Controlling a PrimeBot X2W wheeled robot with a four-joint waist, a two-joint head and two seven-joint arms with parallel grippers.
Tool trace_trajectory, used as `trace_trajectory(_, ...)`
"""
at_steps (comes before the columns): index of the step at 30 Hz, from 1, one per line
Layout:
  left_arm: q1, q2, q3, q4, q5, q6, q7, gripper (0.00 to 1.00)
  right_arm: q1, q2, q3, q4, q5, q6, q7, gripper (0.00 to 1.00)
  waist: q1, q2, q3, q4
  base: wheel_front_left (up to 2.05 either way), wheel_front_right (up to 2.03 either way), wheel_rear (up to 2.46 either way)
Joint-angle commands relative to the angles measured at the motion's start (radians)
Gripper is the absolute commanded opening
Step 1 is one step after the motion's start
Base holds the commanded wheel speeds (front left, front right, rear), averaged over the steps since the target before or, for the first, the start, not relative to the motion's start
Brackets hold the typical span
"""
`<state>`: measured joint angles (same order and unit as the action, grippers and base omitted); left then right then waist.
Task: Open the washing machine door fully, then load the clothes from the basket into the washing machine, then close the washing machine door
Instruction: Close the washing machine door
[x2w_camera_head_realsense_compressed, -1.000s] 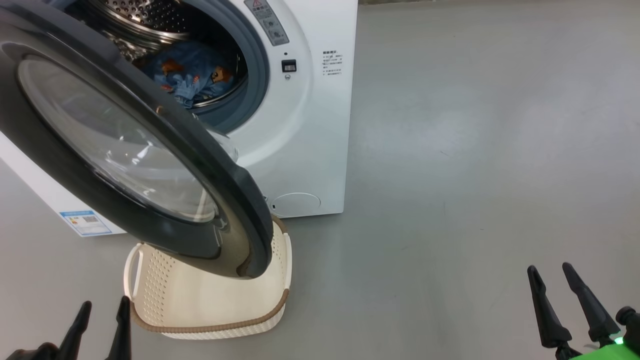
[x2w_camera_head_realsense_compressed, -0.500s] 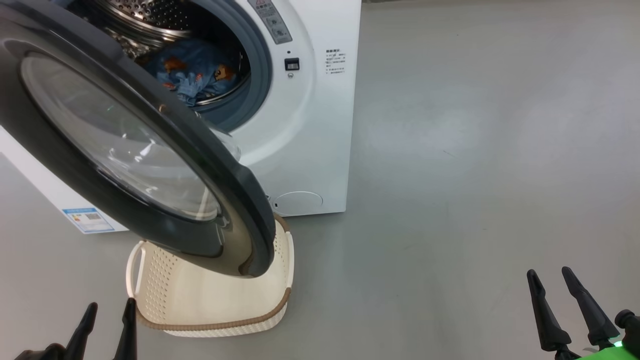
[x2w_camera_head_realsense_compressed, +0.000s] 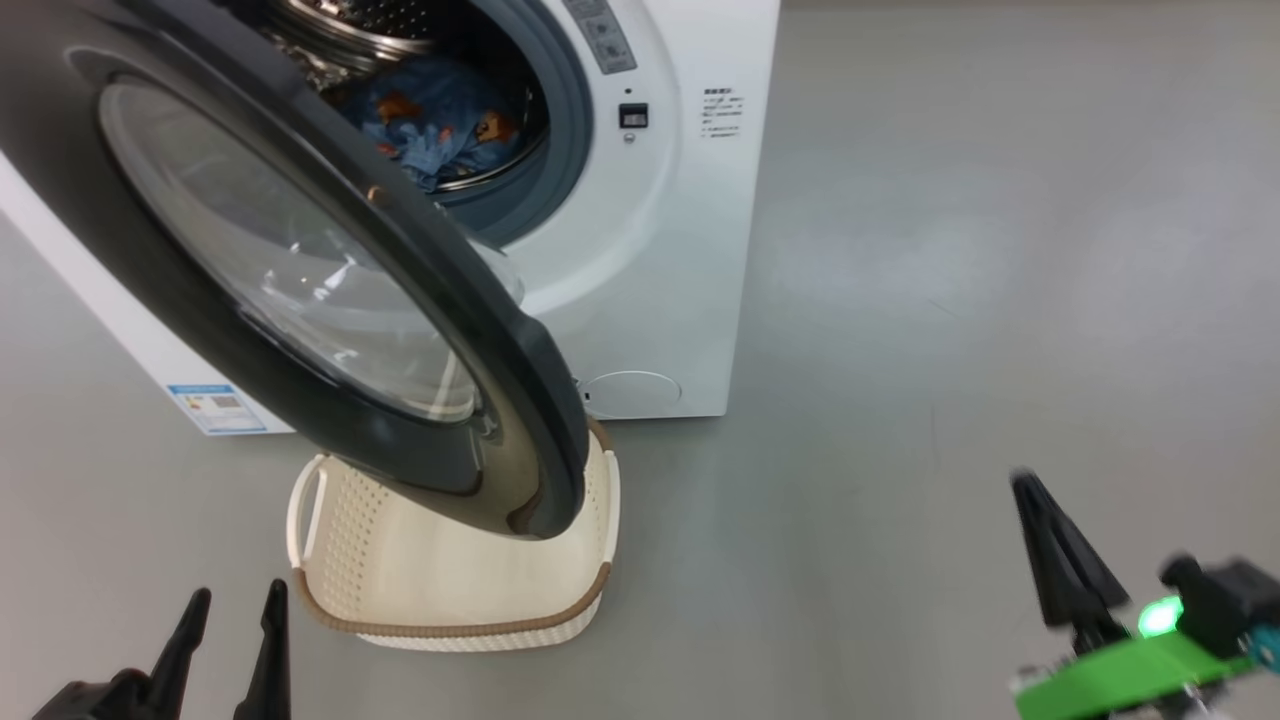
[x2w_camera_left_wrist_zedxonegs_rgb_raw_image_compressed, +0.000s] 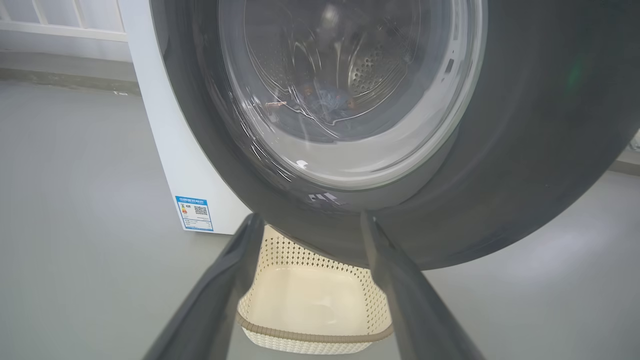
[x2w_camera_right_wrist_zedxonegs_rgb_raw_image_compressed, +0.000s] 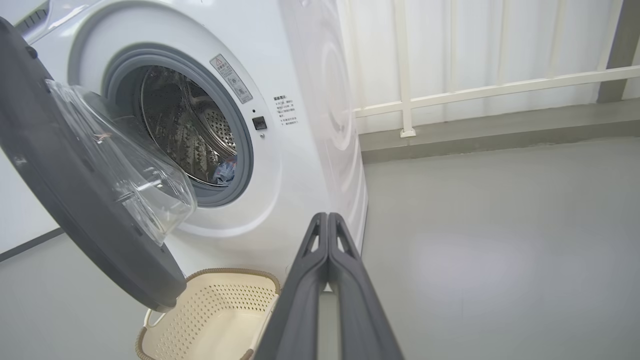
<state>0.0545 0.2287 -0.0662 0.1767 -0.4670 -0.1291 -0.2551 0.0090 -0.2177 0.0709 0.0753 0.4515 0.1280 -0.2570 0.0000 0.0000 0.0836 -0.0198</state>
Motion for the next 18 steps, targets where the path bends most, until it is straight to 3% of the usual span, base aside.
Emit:
trace_trajectory(1, -0.051, 0.013, 0.037, -0.015, 0.013, -0.002, -0.007, 1.00, -0.064, -0.008, 0.039, -0.031, 0.012, 0.003, -0.005, 0.00, 0.0000, 0.0000, 0.005, 0.013, 0.00, 0.00, 0.00)
trace_trajectory(18, -0.064, -0.007, 0.035, -0.042, 0.046, -0.002, -0.007, 1.00, -0.395, 0.018, 0.247, -0.174, 0.011, 0.003, -0.005, 0.00, 0.0000, 0.0000, 0.003, 0.142, 0.00, 0.00, 0.00)
